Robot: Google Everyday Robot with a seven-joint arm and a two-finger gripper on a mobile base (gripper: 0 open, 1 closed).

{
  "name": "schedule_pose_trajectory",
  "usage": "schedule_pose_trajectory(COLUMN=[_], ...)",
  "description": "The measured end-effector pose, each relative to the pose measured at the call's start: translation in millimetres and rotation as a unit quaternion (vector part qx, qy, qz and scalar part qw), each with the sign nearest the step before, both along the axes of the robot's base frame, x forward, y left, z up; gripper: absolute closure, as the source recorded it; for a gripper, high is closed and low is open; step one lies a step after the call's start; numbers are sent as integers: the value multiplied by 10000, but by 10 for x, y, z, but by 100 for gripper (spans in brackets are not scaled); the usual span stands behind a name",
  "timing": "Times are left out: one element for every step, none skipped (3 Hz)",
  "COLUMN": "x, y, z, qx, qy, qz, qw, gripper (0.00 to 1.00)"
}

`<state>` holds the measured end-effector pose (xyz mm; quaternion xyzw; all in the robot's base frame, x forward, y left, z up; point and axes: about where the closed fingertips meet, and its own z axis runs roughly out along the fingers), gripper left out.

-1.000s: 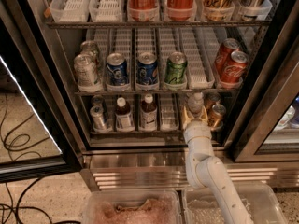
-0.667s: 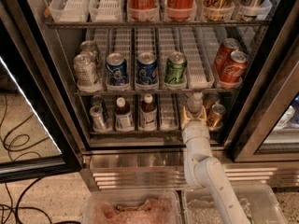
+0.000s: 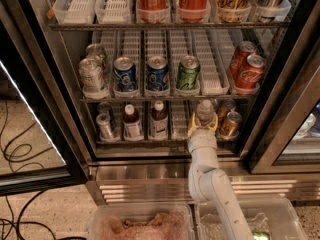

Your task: Pick water bottle from bottom shelf of fridge

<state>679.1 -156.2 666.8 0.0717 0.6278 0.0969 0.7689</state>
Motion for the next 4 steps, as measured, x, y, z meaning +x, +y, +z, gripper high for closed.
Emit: schedule_pose_trajectory(x=[0,-14,-112,-262], y=[0,-23,-233,-282], z=[0,-1,-14,-5], qx=[-1,-63,-413,-736], qy=[-1,-31,-27,52], qz=[1,61,299,911], qw=[10000,10000,9987,9931], gripper=[100,100,100,100])
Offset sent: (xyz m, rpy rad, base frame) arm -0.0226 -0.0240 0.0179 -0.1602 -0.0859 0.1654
